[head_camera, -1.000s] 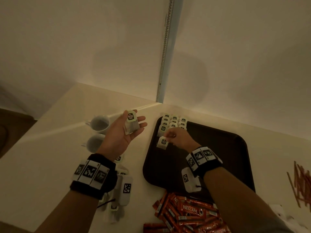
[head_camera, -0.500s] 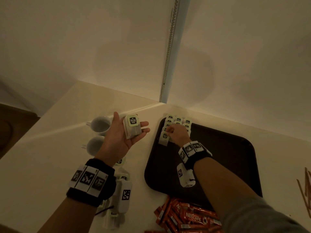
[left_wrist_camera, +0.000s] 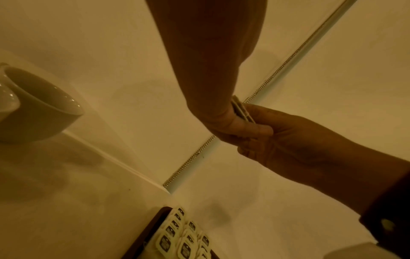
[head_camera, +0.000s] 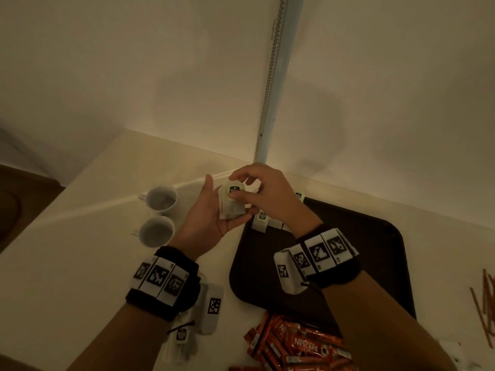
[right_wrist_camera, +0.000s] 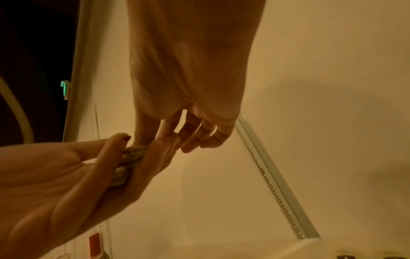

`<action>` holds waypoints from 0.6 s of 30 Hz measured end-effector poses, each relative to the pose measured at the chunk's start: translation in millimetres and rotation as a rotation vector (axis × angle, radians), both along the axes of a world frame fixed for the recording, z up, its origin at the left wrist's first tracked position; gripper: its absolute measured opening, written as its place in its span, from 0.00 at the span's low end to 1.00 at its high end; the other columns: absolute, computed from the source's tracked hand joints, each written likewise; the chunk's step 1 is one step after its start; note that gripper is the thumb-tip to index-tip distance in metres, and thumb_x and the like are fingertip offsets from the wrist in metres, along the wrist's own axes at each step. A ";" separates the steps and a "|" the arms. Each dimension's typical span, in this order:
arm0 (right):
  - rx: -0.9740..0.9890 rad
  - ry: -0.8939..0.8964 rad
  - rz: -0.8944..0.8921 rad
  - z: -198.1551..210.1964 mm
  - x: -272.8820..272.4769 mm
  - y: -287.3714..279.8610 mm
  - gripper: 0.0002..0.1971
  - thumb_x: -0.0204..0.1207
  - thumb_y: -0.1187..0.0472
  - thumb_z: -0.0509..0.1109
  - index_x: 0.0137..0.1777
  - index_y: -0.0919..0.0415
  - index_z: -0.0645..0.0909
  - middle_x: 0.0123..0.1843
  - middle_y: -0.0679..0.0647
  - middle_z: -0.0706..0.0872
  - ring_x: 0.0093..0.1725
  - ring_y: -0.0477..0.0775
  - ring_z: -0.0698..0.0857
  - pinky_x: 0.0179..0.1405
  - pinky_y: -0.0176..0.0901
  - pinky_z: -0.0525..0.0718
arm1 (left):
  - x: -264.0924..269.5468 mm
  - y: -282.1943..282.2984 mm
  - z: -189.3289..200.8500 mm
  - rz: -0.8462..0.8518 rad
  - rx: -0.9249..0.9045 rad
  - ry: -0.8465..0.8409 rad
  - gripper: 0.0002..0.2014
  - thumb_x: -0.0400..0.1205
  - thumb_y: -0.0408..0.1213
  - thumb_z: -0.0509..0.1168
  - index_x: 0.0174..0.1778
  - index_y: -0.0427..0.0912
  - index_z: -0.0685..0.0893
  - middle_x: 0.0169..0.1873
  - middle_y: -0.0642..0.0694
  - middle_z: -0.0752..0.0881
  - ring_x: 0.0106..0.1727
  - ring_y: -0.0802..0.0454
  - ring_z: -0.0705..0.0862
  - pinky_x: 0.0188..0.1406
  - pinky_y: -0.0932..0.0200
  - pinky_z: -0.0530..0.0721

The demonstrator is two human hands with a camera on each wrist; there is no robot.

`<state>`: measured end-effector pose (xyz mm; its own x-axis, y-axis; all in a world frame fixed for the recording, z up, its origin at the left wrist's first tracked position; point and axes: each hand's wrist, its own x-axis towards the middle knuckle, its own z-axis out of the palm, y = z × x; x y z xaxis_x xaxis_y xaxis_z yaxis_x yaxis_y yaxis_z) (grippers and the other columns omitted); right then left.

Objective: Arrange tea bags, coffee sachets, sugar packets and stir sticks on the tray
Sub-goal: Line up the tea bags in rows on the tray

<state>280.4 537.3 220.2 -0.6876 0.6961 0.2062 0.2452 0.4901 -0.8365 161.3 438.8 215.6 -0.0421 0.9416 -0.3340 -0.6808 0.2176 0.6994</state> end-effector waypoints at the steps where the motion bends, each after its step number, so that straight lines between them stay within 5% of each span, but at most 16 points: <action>1: 0.023 0.002 -0.012 2.3 1.3 0.1 0.13 0.67 0.62 0.80 0.52 0.56 0.86 0.44 0.47 0.83 0.43 0.35 0.78 0.37 0.20 0.72 | 2.0 -0.2 1.1 -0.004 0.007 -0.001 0.30 0.85 0.60 0.43 0.66 0.44 0.79 0.56 0.40 0.89 0.54 0.41 0.89 0.46 0.55 0.89; 5: -0.020 0.011 -0.034 13.4 6.1 -2.7 0.09 0.70 0.65 0.77 0.50 0.58 0.86 0.39 0.47 0.83 0.39 0.38 0.80 0.34 0.23 0.76 | 8.4 -5.0 0.2 -0.004 0.041 0.099 0.21 0.78 0.50 0.60 0.62 0.43 0.81 0.56 0.39 0.89 0.54 0.42 0.89 0.46 0.56 0.88; 8: -0.012 0.037 -0.046 34.3 8.3 -3.5 0.06 0.73 0.65 0.74 0.49 0.59 0.87 0.37 0.45 0.85 0.38 0.41 0.84 0.41 0.31 0.82 | 10.7 -8.1 -2.1 0.045 0.075 0.254 0.16 0.72 0.41 0.68 0.56 0.43 0.82 0.46 0.46 0.91 0.46 0.49 0.89 0.41 0.62 0.86; 18: 0.174 -0.019 0.006 106.2 4.7 -12.8 0.09 0.69 0.64 0.78 0.48 0.57 0.86 0.35 0.48 0.86 0.33 0.45 0.85 0.37 0.26 0.81 | 24.5 -0.3 7.8 0.163 0.181 0.188 0.10 0.70 0.37 0.68 0.46 0.42 0.81 0.34 0.52 0.86 0.31 0.59 0.81 0.26 0.70 0.76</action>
<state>285.1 524.5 326.5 -0.6963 0.6472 0.3102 0.2570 0.6284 -0.7342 185.8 438.6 223.4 -0.2423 0.9610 -0.1333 -0.5518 -0.0235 0.8336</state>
